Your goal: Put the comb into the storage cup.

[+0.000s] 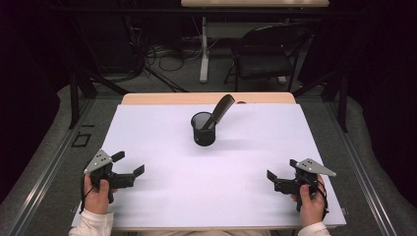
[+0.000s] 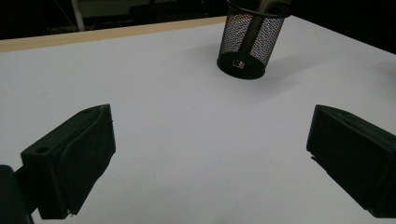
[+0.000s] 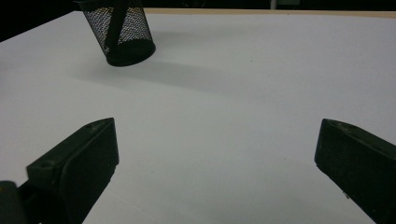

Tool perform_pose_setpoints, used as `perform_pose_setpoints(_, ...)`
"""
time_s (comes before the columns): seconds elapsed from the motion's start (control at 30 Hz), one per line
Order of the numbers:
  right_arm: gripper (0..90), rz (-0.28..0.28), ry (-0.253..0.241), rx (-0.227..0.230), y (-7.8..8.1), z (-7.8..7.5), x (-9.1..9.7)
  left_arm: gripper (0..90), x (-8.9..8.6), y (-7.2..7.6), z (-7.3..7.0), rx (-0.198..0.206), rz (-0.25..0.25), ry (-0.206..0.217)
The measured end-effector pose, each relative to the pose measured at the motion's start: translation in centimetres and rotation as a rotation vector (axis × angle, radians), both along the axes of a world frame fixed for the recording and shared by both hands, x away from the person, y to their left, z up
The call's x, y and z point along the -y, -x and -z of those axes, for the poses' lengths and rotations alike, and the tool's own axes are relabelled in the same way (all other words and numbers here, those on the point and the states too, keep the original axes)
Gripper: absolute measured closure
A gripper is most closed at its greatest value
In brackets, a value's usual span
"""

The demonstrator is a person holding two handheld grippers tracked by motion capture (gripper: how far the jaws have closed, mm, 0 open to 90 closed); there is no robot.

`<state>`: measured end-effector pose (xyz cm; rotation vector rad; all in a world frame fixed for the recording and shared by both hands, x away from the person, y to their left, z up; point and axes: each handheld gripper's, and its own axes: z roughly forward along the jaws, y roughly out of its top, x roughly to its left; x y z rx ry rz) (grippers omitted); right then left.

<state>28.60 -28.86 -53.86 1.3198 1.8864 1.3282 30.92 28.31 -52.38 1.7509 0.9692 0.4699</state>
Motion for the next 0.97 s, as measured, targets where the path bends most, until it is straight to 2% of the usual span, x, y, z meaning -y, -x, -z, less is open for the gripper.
perform_pose_setpoints(0.4, 0.0, -0.006, 0.008, -0.008, -0.16, 0.39, -0.07, 1.5, 0.03, -0.06, 0.26, 0.008, -0.002, -0.003)
perform_pose_setpoints(0.97, 0.0, -0.001, 0.013, -0.016, -0.16, 0.52, 0.20, 1.4, 0.06, -0.26, 0.39, -0.002, -0.002, -0.014)
